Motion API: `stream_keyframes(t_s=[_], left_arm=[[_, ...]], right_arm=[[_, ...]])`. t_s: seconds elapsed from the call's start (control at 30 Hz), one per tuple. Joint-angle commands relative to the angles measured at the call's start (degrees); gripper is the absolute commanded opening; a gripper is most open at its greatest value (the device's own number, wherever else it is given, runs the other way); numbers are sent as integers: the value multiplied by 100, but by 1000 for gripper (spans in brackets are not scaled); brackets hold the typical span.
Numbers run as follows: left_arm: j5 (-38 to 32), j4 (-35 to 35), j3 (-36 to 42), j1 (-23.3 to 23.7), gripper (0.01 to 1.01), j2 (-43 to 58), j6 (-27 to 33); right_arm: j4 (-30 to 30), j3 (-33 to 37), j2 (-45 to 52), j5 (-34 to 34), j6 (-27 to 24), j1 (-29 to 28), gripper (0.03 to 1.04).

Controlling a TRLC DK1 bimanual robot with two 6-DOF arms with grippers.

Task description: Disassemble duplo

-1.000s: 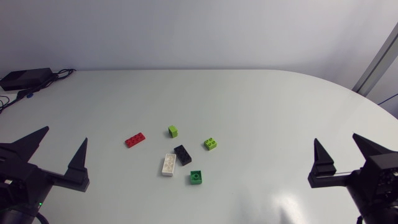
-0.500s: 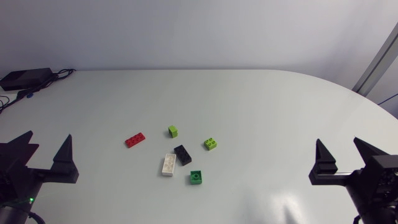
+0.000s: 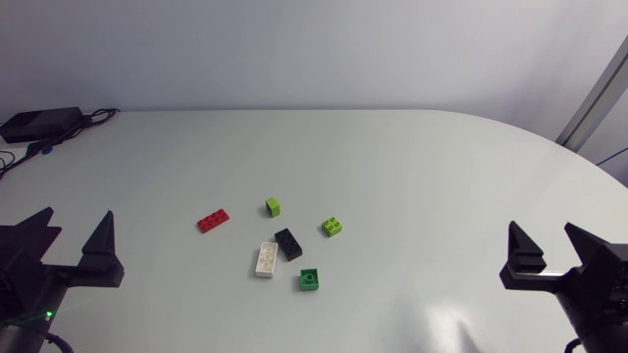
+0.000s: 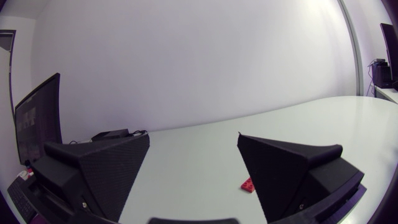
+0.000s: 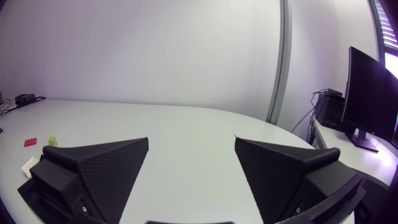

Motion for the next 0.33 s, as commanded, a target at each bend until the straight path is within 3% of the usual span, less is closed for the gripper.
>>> stream_keyframes(t_s=[0.0,0.3], left_arm=[[66,-18,-121,-10,985,-95,-124],[75,-53,-113,-71,985,-95,-414]], right_arm=[[-322,-172,-45,-455,-126,-325,997],[-322,-172,-45,-560,-118,-123,997]])
